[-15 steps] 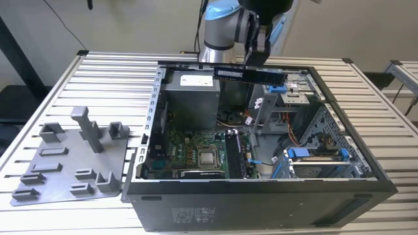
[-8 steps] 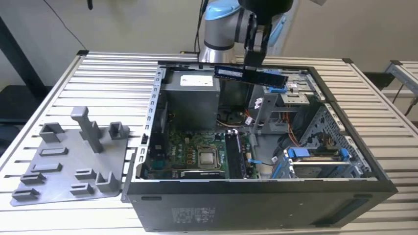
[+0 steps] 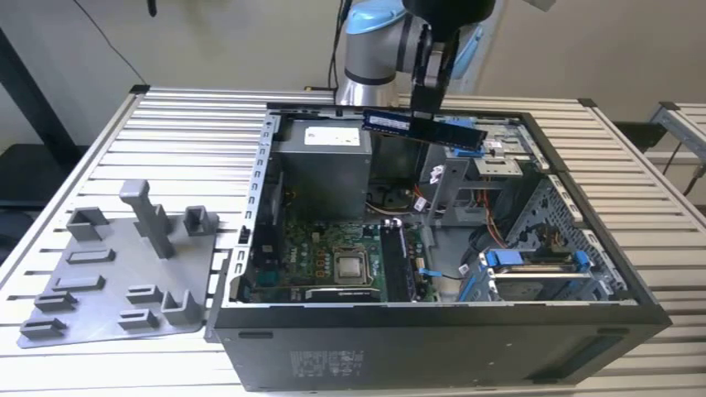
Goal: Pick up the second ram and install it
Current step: 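Insert the second ram into the second slot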
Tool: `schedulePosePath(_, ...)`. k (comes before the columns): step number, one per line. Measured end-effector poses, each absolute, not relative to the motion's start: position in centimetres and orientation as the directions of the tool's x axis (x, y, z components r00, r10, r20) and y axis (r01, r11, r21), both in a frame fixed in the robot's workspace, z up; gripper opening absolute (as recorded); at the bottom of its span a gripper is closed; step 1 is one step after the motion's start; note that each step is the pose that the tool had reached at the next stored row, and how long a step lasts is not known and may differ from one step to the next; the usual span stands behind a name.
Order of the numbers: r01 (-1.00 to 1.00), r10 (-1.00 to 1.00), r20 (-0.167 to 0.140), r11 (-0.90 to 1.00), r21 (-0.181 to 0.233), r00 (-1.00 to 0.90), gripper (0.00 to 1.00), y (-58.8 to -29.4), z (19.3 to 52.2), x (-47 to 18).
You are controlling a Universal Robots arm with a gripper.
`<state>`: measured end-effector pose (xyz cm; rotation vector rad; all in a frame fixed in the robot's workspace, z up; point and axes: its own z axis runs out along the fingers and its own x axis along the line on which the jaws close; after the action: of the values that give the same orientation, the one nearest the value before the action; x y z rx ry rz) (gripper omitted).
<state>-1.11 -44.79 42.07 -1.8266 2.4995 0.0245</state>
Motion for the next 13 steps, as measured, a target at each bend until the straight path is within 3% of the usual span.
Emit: schedulePosePath(13, -0.937, -0.936, -0.046, 0.349, -0.014, -0.348, 0.14, -44.79, 42.07, -1.11)
